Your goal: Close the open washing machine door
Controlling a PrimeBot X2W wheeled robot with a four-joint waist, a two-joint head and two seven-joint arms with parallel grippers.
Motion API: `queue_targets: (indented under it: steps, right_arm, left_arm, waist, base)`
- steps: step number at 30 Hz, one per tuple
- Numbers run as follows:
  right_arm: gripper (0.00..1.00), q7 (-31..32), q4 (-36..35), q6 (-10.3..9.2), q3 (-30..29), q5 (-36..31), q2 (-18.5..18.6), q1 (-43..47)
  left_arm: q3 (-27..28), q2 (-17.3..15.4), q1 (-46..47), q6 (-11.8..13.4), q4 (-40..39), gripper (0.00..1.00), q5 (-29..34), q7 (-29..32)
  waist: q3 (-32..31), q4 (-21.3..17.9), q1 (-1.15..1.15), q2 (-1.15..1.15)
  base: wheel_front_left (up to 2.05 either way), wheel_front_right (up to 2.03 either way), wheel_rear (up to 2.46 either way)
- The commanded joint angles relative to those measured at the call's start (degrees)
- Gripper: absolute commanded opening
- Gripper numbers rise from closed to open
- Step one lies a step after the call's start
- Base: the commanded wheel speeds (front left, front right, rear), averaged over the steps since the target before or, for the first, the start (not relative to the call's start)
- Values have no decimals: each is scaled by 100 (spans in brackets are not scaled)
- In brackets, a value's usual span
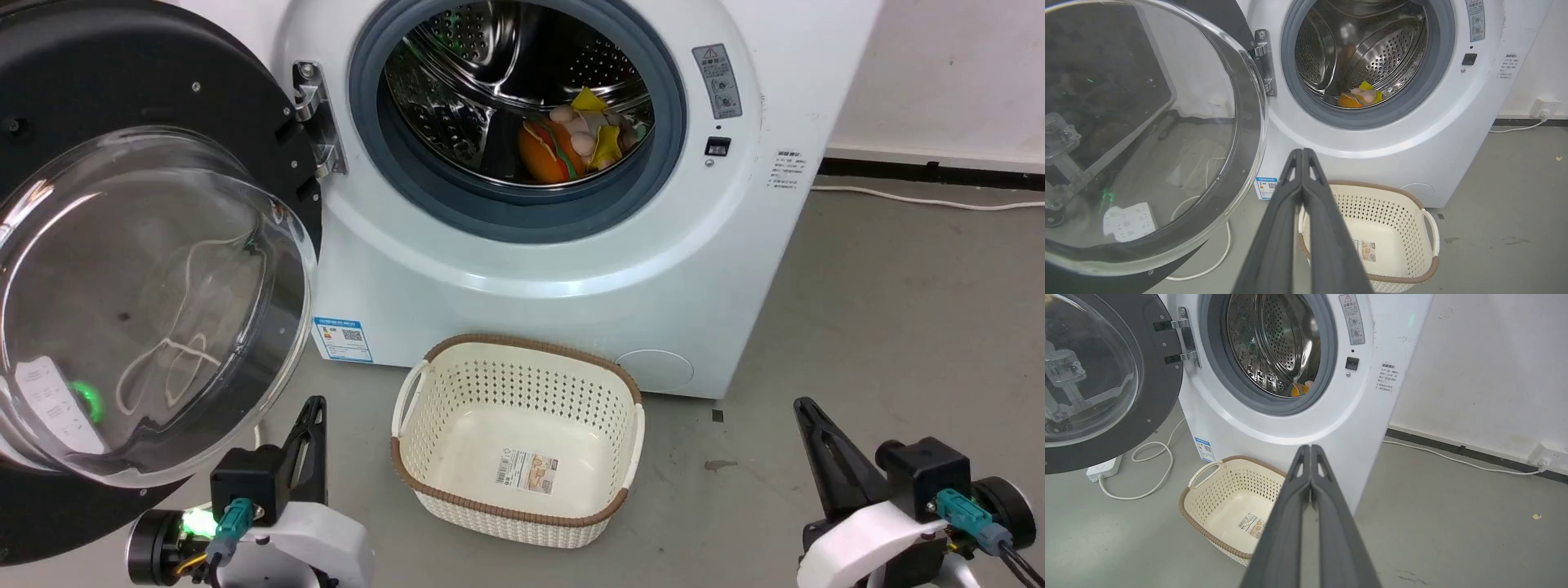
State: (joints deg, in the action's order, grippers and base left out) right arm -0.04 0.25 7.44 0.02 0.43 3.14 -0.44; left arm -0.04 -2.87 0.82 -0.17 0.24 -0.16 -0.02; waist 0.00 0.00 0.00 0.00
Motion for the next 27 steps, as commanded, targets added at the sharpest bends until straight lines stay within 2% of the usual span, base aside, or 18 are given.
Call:
queue_targets:
  steps: [1, 12, 13, 27]
  right_arm:
    - [0, 4, -25, 5, -2, -43, -26, 44]
    - [0, 4, -25, 5, -2, -43, -26, 44]
    - [100, 0, 0, 0, -1, 0, 0, 0]
    - [100, -155, 51, 0, -23, 188, -2, 47]
  left_arm:
    - [4, 0, -82, 17, -24, 0, 16, 2]
    - [4, 0, -82, 17, -24, 0, 16, 2]
    - [-2, 0, 0, 0, 0, 100, 0, 0]
    - [-95, -5, -12, 10, -16, 100, -2, -155]
  waist:
    - [0, 0, 0, 0]
    - [0, 0, 0, 0]
    - [0, 0, 0, 0]
    - [-11, 49, 0, 0]
  base:
    - [0, 0, 0]
    - [0, 0, 0]
    - [0, 0, 0]
    - [0, 0, 0]
